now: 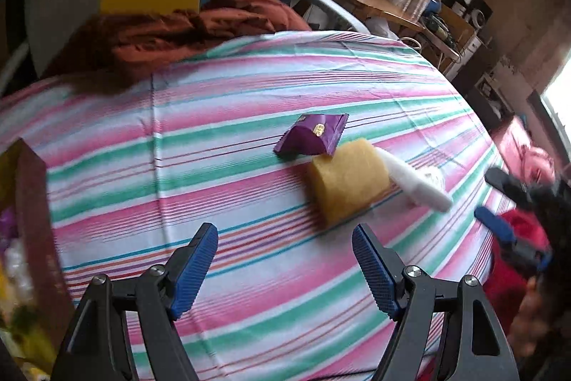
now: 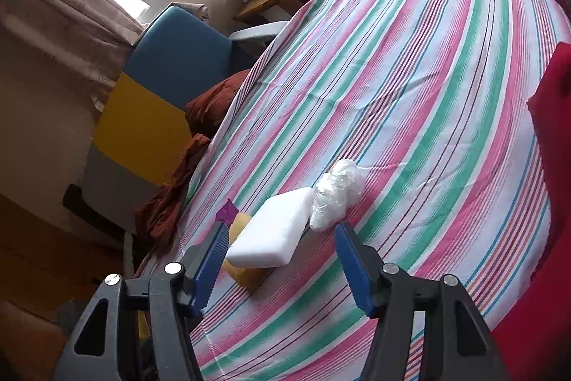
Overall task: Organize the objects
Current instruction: 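Withdraw both grippers from the tray toward the remaining items, then grasp the yellow sponge with the left gripper while the right gripper grasps the plastic bundle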
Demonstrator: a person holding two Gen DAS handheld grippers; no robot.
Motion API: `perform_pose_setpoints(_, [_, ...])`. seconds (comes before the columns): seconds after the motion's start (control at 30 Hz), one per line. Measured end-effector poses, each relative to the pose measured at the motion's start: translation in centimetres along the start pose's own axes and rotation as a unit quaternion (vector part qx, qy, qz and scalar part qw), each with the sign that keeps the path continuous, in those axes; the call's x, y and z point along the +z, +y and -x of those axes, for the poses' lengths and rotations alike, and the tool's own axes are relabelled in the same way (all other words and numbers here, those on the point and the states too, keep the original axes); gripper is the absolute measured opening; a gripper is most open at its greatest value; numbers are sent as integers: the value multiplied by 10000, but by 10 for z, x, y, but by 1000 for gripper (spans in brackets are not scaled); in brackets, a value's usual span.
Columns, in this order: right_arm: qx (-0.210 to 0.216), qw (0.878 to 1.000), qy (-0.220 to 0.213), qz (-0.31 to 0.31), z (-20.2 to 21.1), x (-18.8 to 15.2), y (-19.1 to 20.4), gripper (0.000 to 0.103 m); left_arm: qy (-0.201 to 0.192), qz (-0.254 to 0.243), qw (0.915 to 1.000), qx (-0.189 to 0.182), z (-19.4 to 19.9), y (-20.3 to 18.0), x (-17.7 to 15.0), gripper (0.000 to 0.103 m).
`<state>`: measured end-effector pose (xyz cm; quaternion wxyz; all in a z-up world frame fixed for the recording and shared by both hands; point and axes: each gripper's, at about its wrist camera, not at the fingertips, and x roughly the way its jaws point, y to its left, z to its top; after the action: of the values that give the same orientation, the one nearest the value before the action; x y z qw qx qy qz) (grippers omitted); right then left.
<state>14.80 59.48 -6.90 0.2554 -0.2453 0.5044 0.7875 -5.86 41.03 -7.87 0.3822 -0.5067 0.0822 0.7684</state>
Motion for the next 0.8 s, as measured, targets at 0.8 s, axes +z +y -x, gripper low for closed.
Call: perform_pose_setpoints(0.8, [244,9995,200,-30,-7,2,1,64,343,53,9990,-287,-66,-40,35,58])
